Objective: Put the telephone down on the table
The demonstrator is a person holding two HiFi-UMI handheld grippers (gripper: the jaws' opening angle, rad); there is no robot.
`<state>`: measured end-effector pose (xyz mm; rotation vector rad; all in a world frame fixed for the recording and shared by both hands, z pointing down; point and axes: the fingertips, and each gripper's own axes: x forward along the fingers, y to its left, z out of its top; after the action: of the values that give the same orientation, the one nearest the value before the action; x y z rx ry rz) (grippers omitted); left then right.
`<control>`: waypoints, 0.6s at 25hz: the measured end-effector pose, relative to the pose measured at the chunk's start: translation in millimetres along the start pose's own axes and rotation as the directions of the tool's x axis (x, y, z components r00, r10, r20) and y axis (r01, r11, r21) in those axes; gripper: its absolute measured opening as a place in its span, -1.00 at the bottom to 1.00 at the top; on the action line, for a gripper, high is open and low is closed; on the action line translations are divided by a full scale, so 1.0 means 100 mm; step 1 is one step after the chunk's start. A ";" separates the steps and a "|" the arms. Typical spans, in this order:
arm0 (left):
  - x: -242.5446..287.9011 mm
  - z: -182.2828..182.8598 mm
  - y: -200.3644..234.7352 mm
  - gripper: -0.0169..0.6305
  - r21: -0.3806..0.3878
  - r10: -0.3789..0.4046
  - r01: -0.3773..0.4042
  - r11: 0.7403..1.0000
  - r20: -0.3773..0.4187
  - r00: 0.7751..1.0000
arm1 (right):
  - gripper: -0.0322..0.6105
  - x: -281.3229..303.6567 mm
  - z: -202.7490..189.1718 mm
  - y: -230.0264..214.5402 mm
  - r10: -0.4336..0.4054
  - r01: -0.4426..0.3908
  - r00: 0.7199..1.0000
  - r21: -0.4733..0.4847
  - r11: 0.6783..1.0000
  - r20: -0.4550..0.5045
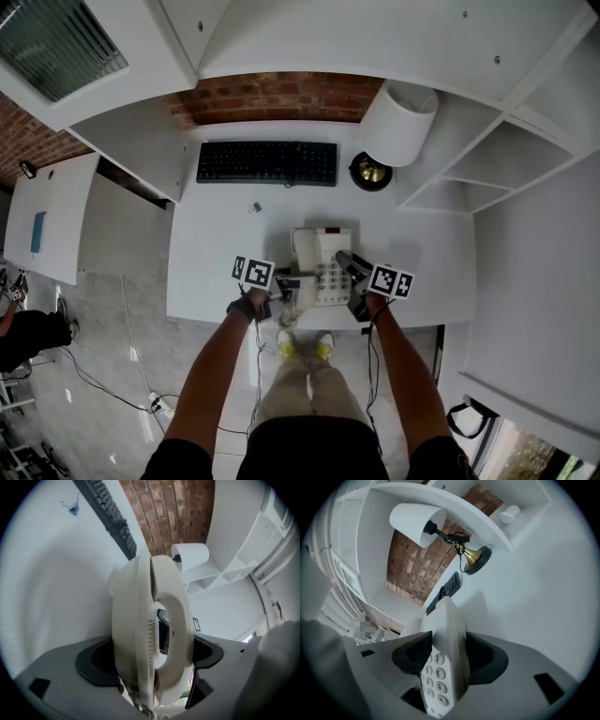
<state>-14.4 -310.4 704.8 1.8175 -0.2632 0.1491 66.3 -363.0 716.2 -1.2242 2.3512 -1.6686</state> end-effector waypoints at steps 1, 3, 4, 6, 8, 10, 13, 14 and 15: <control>0.01 -0.02 0.01 0.50 0.023 0.014 -0.013 1.000 -0.020 1.000 | -0.23 -0.01 -0.01 -0.01 0.007 -0.006 1.000 0.003 1.000 -0.017; 0.01 -0.04 0.01 0.50 0.033 0.024 -0.023 0.999 -0.027 0.999 | -0.24 -0.02 -0.02 -0.02 0.014 -0.014 0.999 0.012 1.000 -0.030; 0.01 -0.04 0.01 0.50 0.032 0.025 -0.024 0.999 -0.023 0.999 | -0.24 -0.02 -0.02 -0.02 0.014 -0.013 1.000 0.015 1.000 -0.028; 0.01 -0.03 0.01 0.50 0.031 0.027 -0.027 0.999 -0.013 1.000 | -0.24 -0.03 -0.02 -0.02 0.008 -0.008 1.000 0.017 1.000 -0.017; 0.01 -0.02 0.01 0.50 0.034 0.034 -0.034 0.999 -0.001 0.999 | -0.24 -0.03 -0.01 -0.02 0.004 -0.004 1.000 0.018 1.000 -0.009; 0.02 -0.02 0.00 0.50 0.038 0.044 -0.045 0.998 0.017 0.999 | -0.24 -0.04 -0.02 -0.02 0.001 -0.001 1.000 0.021 1.000 -0.006; 0.02 -0.01 0.02 0.50 0.041 0.057 -0.059 0.997 0.038 0.998 | -0.24 -0.03 -0.02 -0.02 0.000 0.001 1.000 0.022 1.000 0.000; 0.02 -0.01 0.02 0.50 0.042 0.060 -0.061 0.997 0.042 0.997 | -0.24 -0.03 -0.02 -0.02 -0.001 0.001 1.000 0.022 1.000 0.001; 0.02 0.00 0.01 0.50 0.044 0.063 -0.065 0.997 0.045 0.997 | -0.24 -0.03 -0.02 -0.02 -0.001 0.001 1.000 0.021 1.000 0.001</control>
<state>-12.8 -310.5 706.7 1.8594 -0.3521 0.1615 69.2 -360.1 717.6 -1.2228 2.3260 -1.6880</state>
